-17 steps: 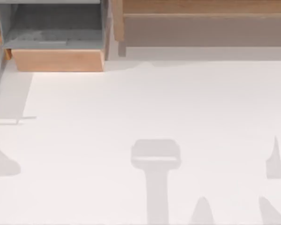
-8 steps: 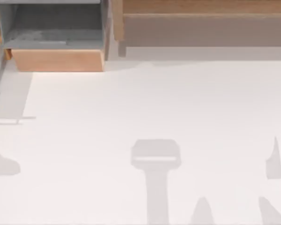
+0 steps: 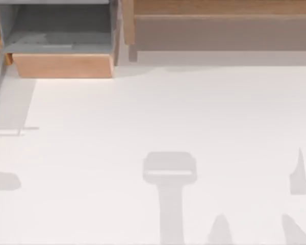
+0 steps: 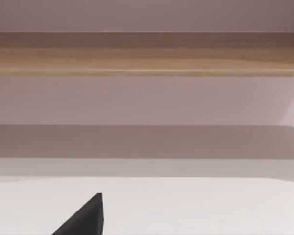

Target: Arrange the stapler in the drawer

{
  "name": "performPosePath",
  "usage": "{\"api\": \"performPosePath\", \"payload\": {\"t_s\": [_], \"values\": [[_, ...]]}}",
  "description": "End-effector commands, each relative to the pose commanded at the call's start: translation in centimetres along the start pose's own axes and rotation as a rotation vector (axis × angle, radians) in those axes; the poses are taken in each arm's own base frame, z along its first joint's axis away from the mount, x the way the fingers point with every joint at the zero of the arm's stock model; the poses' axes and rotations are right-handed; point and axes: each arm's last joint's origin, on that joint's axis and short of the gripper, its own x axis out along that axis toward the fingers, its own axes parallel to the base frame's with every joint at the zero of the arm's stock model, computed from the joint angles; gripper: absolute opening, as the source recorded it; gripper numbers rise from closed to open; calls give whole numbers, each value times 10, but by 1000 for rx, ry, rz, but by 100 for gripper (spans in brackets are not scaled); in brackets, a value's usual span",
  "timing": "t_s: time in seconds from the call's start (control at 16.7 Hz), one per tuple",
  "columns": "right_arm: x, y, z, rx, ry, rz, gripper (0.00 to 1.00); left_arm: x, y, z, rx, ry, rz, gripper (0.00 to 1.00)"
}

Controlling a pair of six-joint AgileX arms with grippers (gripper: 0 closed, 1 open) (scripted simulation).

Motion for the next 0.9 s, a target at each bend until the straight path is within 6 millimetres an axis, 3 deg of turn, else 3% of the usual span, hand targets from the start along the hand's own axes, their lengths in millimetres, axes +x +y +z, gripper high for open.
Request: {"api": "performPosePath", "payload": {"t_s": [0.48,0.9], "values": [[0,0,0,0,0,0,100,0,-4,0,-17,2,-16,0],[0,0,0,0,0,0,100,50,-4,-2,-15,3,-15,0]]}}
